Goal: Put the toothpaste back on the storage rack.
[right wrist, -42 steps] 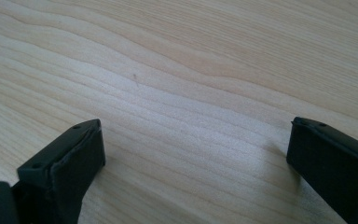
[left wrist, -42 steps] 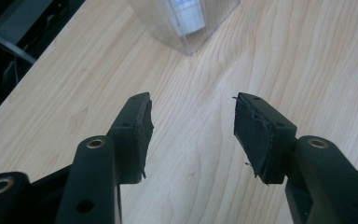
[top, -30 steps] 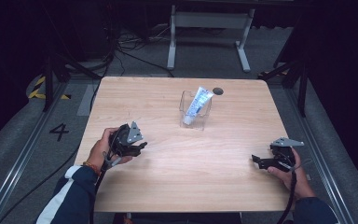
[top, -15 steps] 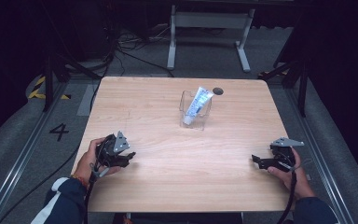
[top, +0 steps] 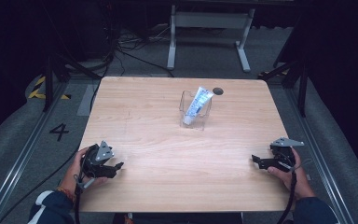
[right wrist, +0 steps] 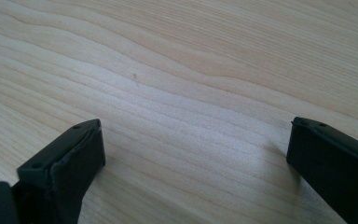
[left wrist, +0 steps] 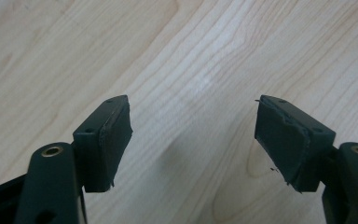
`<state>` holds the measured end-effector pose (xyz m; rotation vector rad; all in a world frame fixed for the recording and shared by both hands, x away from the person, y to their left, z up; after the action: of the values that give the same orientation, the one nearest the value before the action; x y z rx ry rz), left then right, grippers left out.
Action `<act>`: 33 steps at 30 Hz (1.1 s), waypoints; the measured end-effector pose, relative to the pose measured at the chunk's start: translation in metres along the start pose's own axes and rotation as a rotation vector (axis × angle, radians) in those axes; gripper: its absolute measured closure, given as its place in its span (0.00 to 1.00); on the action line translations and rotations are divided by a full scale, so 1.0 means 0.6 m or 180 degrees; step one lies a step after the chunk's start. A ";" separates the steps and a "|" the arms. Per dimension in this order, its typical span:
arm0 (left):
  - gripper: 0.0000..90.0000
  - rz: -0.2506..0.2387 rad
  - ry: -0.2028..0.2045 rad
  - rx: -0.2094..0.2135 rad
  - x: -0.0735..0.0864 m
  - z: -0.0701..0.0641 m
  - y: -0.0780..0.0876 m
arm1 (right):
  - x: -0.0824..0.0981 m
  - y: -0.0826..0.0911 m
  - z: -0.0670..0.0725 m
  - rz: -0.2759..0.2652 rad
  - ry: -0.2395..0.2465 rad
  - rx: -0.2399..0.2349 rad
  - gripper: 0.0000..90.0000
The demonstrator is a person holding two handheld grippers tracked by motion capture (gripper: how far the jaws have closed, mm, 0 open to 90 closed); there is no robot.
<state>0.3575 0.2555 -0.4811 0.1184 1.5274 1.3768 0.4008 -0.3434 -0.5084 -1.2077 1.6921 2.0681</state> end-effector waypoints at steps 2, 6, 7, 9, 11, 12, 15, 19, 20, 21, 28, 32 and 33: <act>0.29 -0.0022 0.0061 0.0016 0.007 0.002 0.002 | 0.000 0.000 0.000 -0.0001 0.0001 0.0000 0.05; 0.27 -0.0026 0.0276 0.0100 0.034 0.011 0.007 | 0.000 0.000 0.000 -0.0001 0.0000 -0.0005 0.05; 0.27 -0.0022 0.0342 0.0122 0.039 0.012 0.009 | 0.000 0.000 0.000 -0.0001 0.0005 -0.0006 0.05; 0.24 -0.0031 0.0456 0.0198 0.048 0.017 0.009 | 0.000 0.000 0.000 -0.0001 0.0005 -0.0007 0.05; 0.23 -0.0027 0.0528 0.0178 0.057 0.023 0.007 | 0.000 0.000 0.000 -0.0001 0.0005 -0.0007 0.05; 0.23 -0.0039 0.0559 0.0165 0.062 0.026 0.006 | 0.000 0.000 0.000 -0.0001 0.0005 -0.0007 0.05; 0.19 -0.0155 0.0735 0.0180 0.073 0.032 0.004 | 0.000 0.000 0.000 0.0000 0.0003 -0.0008 0.05; 0.18 -0.0208 0.0780 0.0114 0.080 0.034 0.005 | 0.000 0.000 0.000 0.0000 0.0012 -0.0016 0.05; 0.17 -0.0198 0.0806 0.0105 0.080 0.033 0.005 | 0.000 0.000 -0.001 0.0001 0.0015 -0.0018 0.05; 0.17 -0.0194 0.0815 0.0099 0.080 0.033 0.005 | 0.000 0.000 -0.001 0.0002 0.0016 -0.0020 0.05; 0.15 -0.0173 0.0847 0.0093 0.078 0.033 0.004 | 0.000 0.000 -0.001 0.0003 0.0023 -0.0027 0.05; 0.15 -0.0146 0.0831 0.0091 0.078 0.034 0.004 | 0.000 -0.001 0.000 0.0002 0.0024 -0.0022 0.05; 0.15 -0.0147 0.0833 0.0091 0.078 0.033 0.004 | 0.000 -0.001 0.000 0.0002 0.0023 -0.0022 0.05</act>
<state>0.3487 0.3006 -0.5034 -0.0824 1.7548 1.3744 0.4012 -0.3434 -0.5084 -1.2185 1.6901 2.0743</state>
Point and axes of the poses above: each handheld gripper's, and its own axes: y roughly backward along the jaws, x roughly out of its underside, z roughly to its left, the point moved 3 cm from there along -y, roughly forward along the jaws, and after that the axes turned 2 degrees about z, right-handed, at the moved point
